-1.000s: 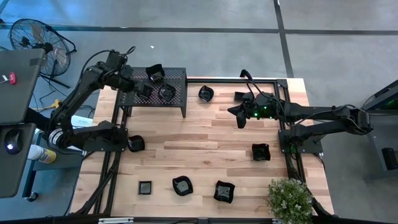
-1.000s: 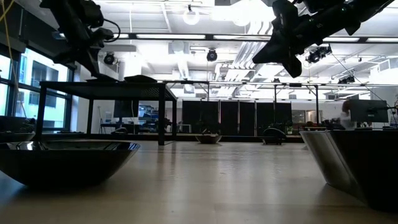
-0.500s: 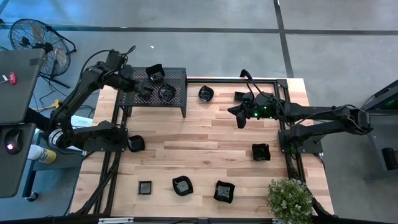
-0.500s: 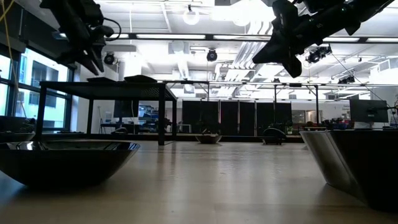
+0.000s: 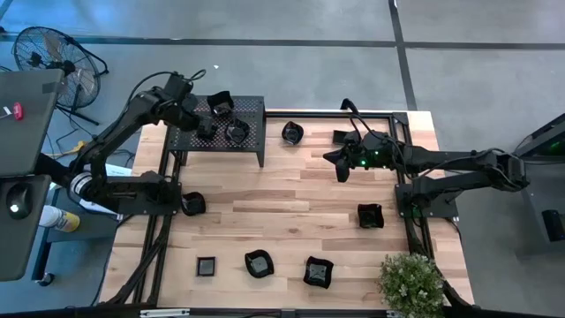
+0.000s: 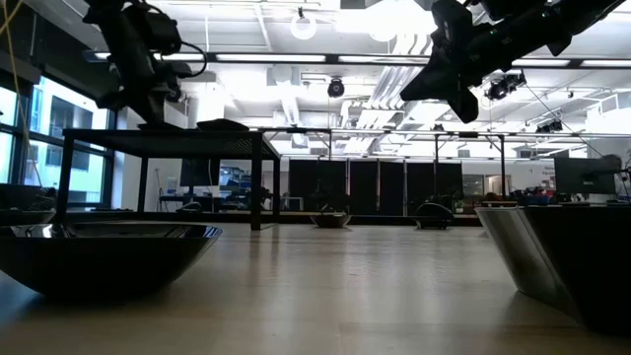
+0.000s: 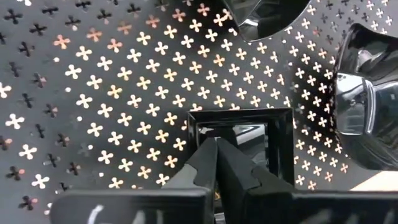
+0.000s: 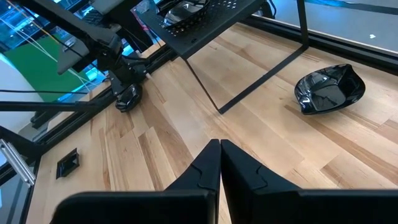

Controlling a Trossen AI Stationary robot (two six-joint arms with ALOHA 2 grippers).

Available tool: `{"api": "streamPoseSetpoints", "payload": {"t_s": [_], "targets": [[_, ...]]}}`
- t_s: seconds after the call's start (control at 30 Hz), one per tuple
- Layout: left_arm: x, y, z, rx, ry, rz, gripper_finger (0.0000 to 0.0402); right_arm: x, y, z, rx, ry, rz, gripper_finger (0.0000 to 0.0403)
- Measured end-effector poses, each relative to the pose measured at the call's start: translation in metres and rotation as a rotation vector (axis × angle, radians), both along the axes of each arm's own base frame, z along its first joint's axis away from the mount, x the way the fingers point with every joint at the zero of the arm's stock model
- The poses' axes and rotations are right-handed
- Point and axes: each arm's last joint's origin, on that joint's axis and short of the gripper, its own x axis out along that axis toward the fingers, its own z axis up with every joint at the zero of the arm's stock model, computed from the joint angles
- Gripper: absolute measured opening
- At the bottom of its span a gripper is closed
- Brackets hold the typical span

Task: Pick & Place Mini shaped plates
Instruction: Stack the black square plate on the other black square plate on the shelf, then stack the black distorted square plate on the other black distorted square plate on the shelf

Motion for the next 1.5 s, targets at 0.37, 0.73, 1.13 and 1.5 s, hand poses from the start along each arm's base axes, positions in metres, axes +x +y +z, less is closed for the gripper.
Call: {"api": "streamPoseSetpoints", "payload": {"t_s": [0.37,0.73,1.13,1.5], "targets": [[-0.007,-0.007,0.001,-0.006,0.068,0.057,0.0001,0.0,0.0,0.0,0.0,0.0,0.0,0.0007],[-0.023,-0.032,0.018,0.07,0.055,0.105,0.0001,0.0,0.0,0.0,-0.005,0.001,-0.002,0.0007],[-0.002,-0.081,0.052,0.435,-0.258,-0.128,0.0001,-0.022,0.003,0.005,-0.039,0.076,0.033,0.0007],[0.061,-0.13,0.021,0.645,-0.535,-0.367,0.0,-0.072,-0.04,-0.012,0.265,0.256,-0.495,0.0018]]}}
